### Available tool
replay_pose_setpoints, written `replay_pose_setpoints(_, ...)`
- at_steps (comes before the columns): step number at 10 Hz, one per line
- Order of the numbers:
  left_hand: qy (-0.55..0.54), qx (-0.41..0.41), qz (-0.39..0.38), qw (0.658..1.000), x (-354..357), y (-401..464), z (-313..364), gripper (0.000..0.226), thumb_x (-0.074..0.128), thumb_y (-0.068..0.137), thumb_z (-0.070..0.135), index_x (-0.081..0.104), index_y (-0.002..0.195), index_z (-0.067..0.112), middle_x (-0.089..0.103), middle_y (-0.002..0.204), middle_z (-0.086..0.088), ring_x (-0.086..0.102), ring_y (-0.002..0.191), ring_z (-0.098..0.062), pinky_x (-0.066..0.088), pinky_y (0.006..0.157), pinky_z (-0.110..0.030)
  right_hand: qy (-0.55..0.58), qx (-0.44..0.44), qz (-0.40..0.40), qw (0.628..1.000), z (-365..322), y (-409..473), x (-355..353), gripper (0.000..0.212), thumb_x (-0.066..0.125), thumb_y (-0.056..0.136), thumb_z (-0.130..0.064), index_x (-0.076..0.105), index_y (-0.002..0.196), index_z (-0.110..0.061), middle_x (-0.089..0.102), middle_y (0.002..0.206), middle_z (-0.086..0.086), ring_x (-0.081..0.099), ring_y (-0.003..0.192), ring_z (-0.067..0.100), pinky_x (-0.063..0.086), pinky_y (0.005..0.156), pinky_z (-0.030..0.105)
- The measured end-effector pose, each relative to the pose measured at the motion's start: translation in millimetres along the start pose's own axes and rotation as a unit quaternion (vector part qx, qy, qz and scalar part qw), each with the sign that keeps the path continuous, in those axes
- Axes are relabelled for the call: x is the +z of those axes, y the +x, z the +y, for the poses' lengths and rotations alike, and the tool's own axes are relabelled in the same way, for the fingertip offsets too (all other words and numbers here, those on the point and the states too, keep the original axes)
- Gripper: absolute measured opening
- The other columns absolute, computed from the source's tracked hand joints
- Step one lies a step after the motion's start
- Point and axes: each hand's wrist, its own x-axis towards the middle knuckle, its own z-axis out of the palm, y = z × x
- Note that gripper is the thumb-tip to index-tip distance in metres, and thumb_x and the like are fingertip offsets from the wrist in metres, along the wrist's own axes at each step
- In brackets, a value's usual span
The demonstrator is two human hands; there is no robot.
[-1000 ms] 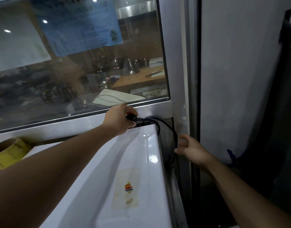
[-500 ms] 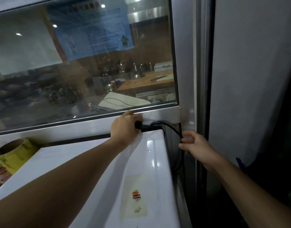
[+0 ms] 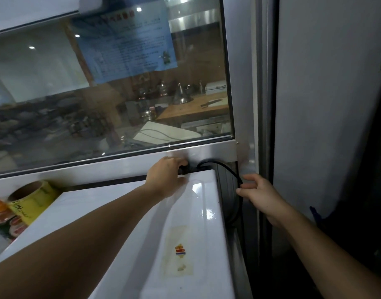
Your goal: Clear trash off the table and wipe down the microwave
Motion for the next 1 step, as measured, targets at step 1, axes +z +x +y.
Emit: replay_pose_setpoints(1, -0.002, -0.004, -0.007, 1.0, -4.9, -5.8, 2.4, 0.044, 0.073, 0.076, 0.031, 0.059, 0.117, 0.02, 0.063, 0.112, 0.002, 0.053, 0.108, -0.02, 0.045, 0.087, -0.032, 0.002, 0.004, 0.001, 1.0, -7.1, -10.5, -2.0, 0.051, 0.059, 0.089, -0.01, 0.039, 0.136, -0.014, 0.049, 0.133, 0.01, 0.049, 0.109, 0.017, 0.037, 0.09, 0.028)
